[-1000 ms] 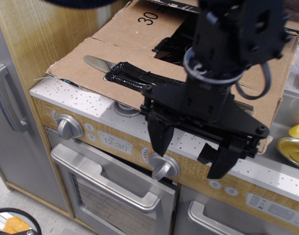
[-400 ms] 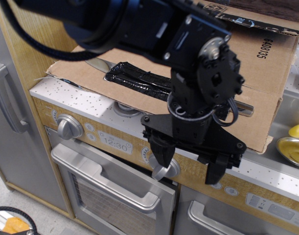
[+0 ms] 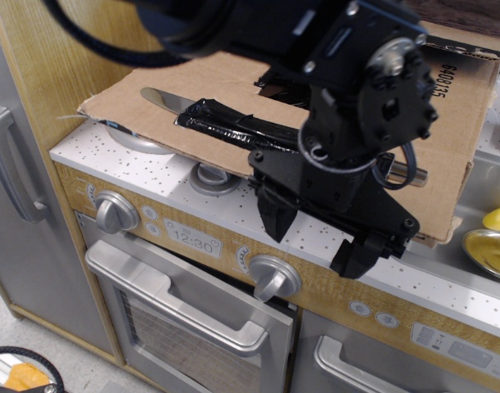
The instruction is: Close large4fbox flaps
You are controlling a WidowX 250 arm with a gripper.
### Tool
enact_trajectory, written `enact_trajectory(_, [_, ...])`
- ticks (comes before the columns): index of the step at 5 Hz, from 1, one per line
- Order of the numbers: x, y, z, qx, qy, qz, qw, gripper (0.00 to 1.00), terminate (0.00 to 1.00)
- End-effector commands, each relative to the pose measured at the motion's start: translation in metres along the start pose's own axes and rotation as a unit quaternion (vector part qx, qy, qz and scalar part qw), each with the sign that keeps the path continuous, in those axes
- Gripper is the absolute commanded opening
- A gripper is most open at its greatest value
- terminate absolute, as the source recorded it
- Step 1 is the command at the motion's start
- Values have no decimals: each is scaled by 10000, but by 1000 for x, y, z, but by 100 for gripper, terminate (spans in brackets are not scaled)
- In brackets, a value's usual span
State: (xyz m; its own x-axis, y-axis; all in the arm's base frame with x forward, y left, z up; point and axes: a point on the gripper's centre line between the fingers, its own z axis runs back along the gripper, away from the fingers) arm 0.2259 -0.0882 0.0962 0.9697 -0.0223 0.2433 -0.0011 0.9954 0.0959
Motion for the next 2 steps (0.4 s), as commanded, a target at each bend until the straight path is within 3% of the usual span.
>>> enact_trajectory(1, [40, 2, 31, 336, -626, -369, 9968, 100, 0])
enact_trajectory(2, [55, 8, 44, 417, -788, -457, 9950, 100, 0])
